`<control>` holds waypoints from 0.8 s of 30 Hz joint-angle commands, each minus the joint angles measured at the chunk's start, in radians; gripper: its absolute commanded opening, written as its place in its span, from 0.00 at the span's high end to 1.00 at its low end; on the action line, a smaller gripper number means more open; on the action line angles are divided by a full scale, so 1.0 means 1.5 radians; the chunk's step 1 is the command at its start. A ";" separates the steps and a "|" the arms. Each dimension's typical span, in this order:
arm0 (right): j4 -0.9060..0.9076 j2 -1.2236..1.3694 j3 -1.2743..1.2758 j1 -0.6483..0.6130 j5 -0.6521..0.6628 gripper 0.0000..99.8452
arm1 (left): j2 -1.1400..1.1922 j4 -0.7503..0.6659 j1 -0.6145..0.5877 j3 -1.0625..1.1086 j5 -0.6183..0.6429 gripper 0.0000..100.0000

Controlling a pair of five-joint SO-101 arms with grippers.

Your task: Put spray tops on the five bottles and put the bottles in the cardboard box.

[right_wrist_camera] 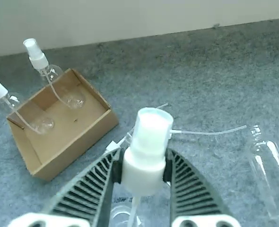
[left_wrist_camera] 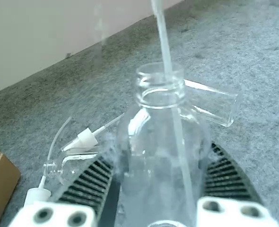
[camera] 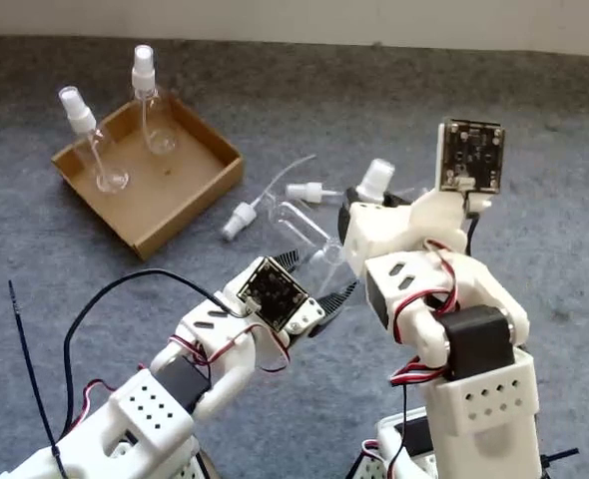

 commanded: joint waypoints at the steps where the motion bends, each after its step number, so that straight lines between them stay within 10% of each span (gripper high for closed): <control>1: 0.002 -0.012 -0.002 -0.025 0.008 0.92 | -0.015 -0.017 0.004 -0.073 0.000 0.91; 24: 0.120 -0.116 -0.094 -0.038 0.009 0.72 | -0.014 -0.081 0.002 -0.070 -0.002 0.91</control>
